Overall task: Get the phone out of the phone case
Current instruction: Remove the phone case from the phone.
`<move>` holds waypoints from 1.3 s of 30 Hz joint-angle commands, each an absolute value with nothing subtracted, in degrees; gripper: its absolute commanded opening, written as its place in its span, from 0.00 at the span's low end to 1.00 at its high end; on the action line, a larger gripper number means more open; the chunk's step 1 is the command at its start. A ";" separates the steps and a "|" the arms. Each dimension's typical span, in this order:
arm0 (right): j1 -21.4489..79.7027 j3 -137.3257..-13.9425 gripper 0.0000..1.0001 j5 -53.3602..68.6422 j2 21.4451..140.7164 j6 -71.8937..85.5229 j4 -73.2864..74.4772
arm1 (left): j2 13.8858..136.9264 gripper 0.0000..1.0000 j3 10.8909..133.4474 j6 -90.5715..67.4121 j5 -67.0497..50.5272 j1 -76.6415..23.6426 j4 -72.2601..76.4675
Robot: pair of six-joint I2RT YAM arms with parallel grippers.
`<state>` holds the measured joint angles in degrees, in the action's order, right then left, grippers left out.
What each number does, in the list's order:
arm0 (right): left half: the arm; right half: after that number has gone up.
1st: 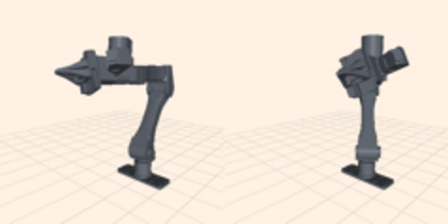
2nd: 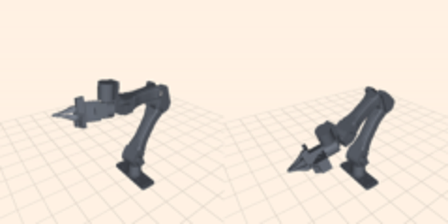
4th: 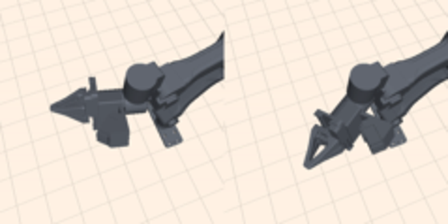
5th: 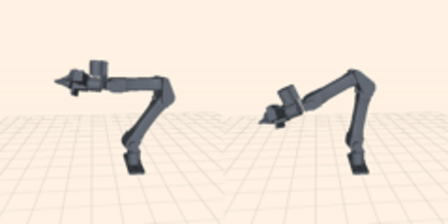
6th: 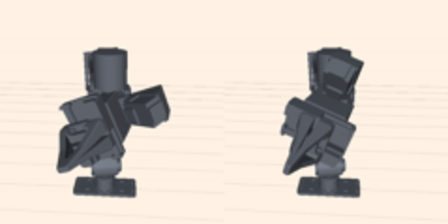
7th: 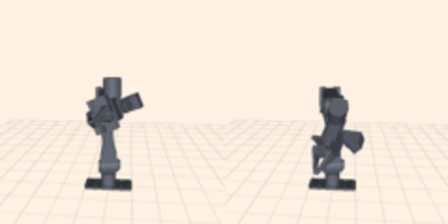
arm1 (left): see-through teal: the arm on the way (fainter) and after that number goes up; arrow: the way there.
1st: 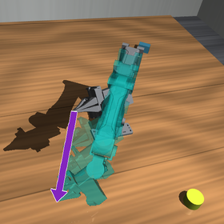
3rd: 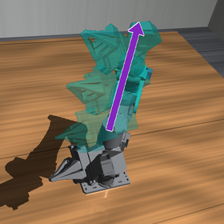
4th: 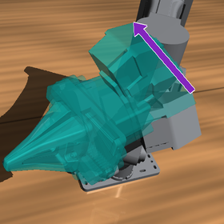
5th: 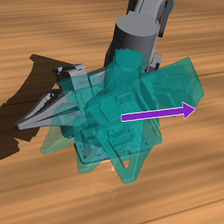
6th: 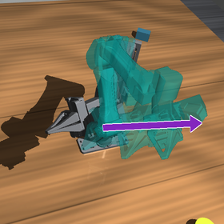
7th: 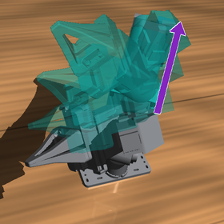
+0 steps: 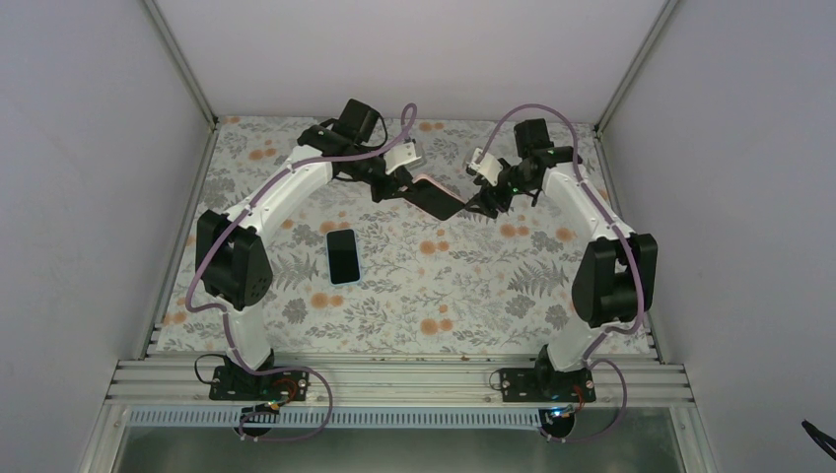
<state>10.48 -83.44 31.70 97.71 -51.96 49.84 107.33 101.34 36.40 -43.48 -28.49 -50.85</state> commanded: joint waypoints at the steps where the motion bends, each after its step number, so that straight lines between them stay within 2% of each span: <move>1: 10.58 -83.96 0.79 31.73 98.53 -50.54 47.20 | 106.41 0.02 102.55 36.12 -47.04 -28.65 -48.53; 39: 9.11 -85.59 0.78 34.08 98.39 -53.20 50.48 | 106.34 0.02 102.35 36.18 -46.32 -28.65 -48.34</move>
